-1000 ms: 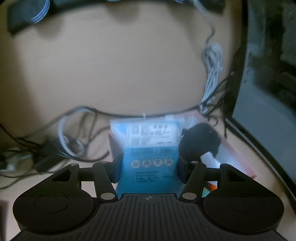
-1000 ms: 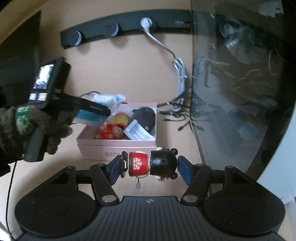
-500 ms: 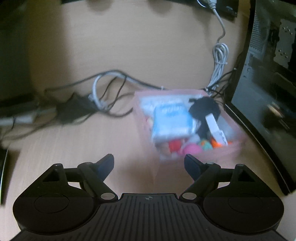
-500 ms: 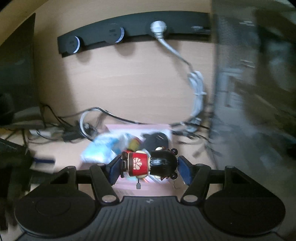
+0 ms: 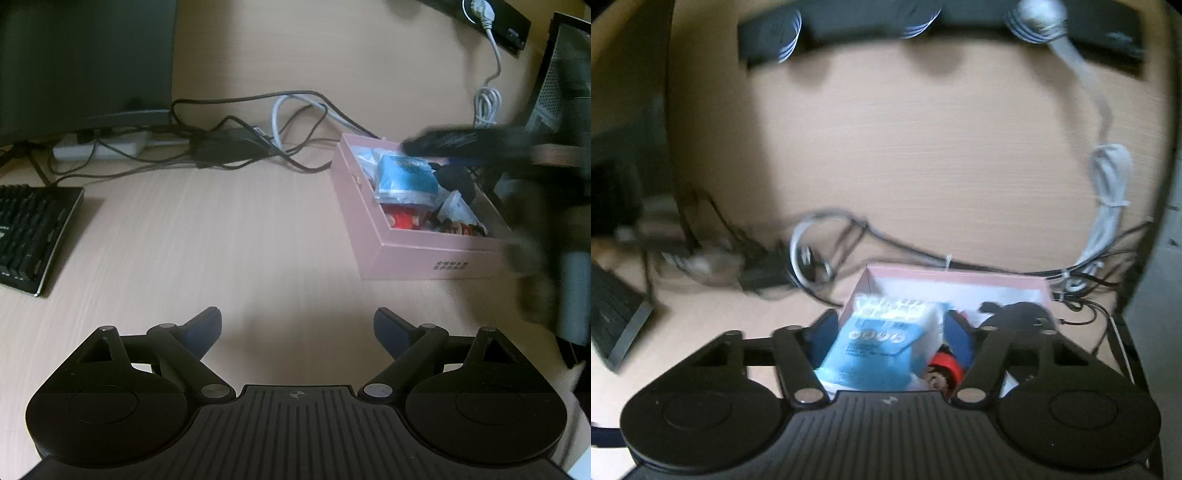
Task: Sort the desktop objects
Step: 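Carry the wipes packet and keychain figure over the pink box, then open both grippers over the pink box, releasing packet and figure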
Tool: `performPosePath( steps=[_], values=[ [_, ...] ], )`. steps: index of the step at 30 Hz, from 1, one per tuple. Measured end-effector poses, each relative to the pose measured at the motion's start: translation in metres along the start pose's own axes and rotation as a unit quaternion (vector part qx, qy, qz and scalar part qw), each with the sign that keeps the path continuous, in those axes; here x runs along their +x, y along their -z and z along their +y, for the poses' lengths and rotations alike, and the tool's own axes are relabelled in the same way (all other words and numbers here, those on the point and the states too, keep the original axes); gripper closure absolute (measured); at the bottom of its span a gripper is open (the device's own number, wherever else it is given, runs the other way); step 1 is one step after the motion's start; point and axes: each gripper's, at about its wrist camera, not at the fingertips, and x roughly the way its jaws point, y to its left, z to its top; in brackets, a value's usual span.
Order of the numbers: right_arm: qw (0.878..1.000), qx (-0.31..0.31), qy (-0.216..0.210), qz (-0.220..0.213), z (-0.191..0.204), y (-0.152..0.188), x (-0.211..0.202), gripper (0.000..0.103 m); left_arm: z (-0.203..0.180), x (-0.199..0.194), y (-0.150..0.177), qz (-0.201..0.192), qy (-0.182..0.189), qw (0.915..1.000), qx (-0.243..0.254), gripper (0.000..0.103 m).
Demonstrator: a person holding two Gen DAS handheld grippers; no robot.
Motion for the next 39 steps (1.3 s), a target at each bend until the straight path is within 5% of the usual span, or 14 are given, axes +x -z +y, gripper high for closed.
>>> performPosePath(
  steps=[6, 11, 15, 20, 24, 26, 28, 34, 39],
  values=[
    [0.996, -0.030, 0.089, -0.001, -0.013, -0.003, 0.031, 0.058, 0.025, -0.011, 0.003, -0.006, -0.017, 0.9995, -0.026, 0.008],
    [0.998, 0.033, -0.038, 0.044, -0.012, 0.005, 0.040, 0.059, 0.033, -0.005, 0.007, 0.008, -0.014, 0.9992, -0.036, 0.008],
    [0.999, -0.001, -0.018, 0.034, 0.000, 0.017, 0.037, 0.059, 0.027, -0.002, 0.008, 0.014, -0.004, 0.9998, -0.016, 0.008],
    [0.998, 0.048, -0.039, 0.025, -0.029, 0.014, 0.015, 0.059, 0.018, 0.006, 0.013, 0.028, 0.002, 0.9996, -0.010, 0.007],
    [0.998, 0.065, -0.003, 0.002, -0.043, 0.016, -0.018, 0.058, 0.007, 0.002, 0.018, 0.025, 0.001, 0.9996, 0.008, 0.006],
    [0.998, 0.062, 0.010, -0.007, -0.049, 0.025, -0.040, 0.052, 0.002, 0.000, 0.021, 0.023, -0.007, 0.9996, 0.014, 0.004],
    [0.998, 0.061, 0.007, -0.007, -0.056, 0.040, -0.063, 0.033, -0.001, 0.001, 0.027, 0.023, -0.014, 0.9996, 0.013, 0.003],
    [0.999, 0.020, 0.005, 0.037, -0.059, 0.098, -0.103, 0.001, -0.015, 0.014, 0.052, 0.018, -0.025, 0.9995, 0.006, 0.003],
    [0.997, -0.010, 0.015, 0.075, -0.059, 0.143, -0.111, 0.000, -0.027, 0.022, 0.064, -0.016, -0.034, 0.9991, 0.018, 0.002]
  ],
)
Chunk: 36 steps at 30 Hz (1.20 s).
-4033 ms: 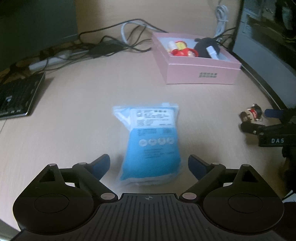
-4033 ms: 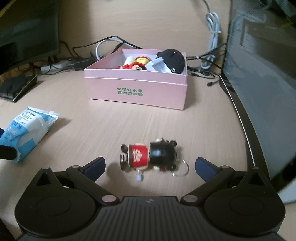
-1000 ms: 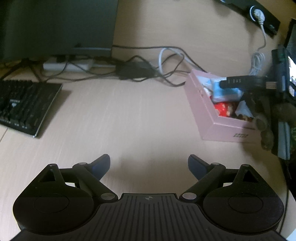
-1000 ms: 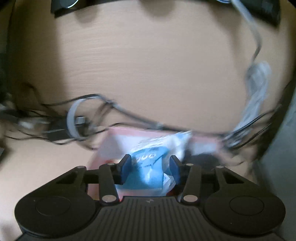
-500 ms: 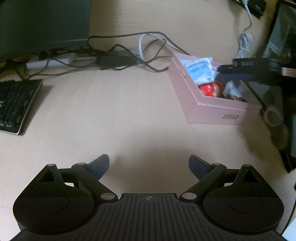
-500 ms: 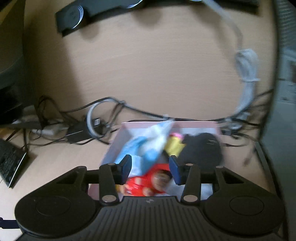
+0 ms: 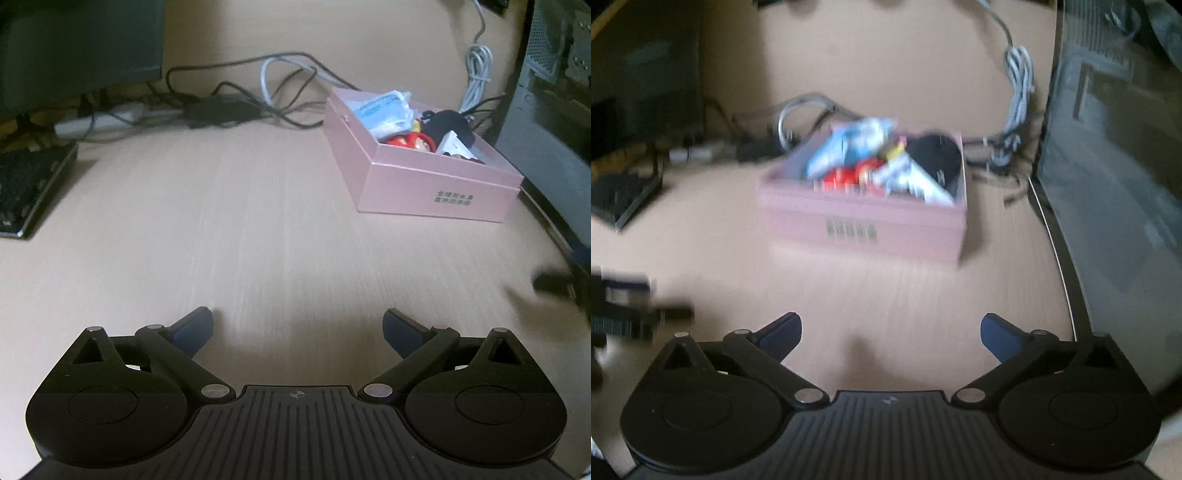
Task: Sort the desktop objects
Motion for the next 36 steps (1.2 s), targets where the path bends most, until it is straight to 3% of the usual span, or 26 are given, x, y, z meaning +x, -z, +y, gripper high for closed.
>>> performPosePath(
  steps=[7, 17, 22, 36],
  values=[
    [0.999, -0.016, -0.002, 0.046, -0.007, 0.038, -0.003, 0.000, -0.014, 0.008, 0.009, -0.036, -0.041, 0.9982, 0.027, 0.000],
    [0.999, -0.014, -0.024, 0.017, -0.018, 0.025, 0.020, 0.000, -0.015, 0.007, 0.010, -0.041, -0.046, 0.9979, 0.023, 0.000],
    [0.999, -0.006, -0.017, -0.031, -0.018, 0.026, 0.030, 0.000, -0.013, 0.007, 0.010, -0.039, -0.037, 0.9982, 0.025, 0.000],
    [0.999, -0.009, -0.022, -0.032, -0.019, 0.026, 0.030, 0.000, -0.013, 0.007, 0.010, -0.039, -0.035, 0.9983, 0.025, 0.000]
  ],
)
